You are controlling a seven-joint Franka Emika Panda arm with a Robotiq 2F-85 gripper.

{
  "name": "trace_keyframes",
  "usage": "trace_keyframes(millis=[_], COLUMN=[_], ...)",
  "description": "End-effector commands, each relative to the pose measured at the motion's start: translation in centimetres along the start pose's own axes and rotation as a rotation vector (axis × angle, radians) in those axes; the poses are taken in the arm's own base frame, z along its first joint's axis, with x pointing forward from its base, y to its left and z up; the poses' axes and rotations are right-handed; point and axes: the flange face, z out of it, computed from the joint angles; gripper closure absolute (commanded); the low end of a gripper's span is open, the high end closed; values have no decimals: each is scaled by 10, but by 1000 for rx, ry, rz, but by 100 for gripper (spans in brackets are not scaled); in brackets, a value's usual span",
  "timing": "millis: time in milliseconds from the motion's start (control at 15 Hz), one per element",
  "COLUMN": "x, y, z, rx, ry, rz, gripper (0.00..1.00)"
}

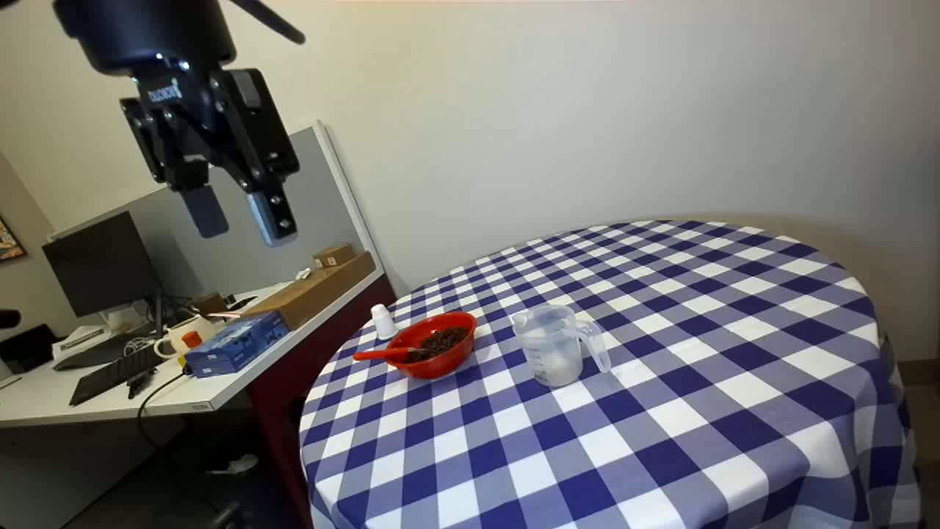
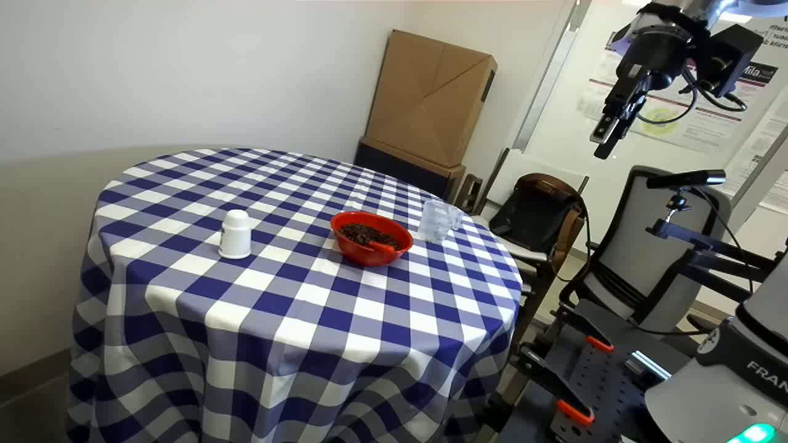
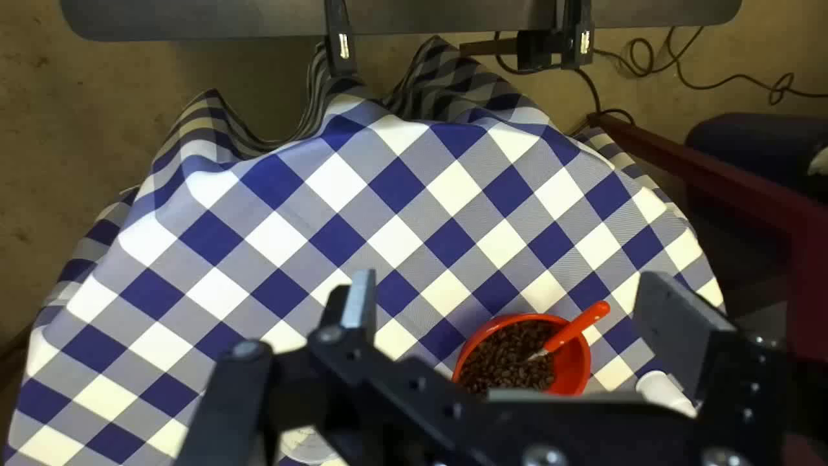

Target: Spoon some of the content in the orange bowl and pour it into the transparent container

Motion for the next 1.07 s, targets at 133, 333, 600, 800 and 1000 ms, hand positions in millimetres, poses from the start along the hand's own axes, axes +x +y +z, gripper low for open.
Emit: trace_keyframes(millis=[133,333,600,800,1000], x=[0,0,0,0,4], y=[0,0,0,0,1], z=[0,0,0,0,-2], rx=[0,0,0,0,-9], ry=[-1,-1,-1,-1,-2], rz=[0,0,0,0,11], gripper=[0,0,0,0,0])
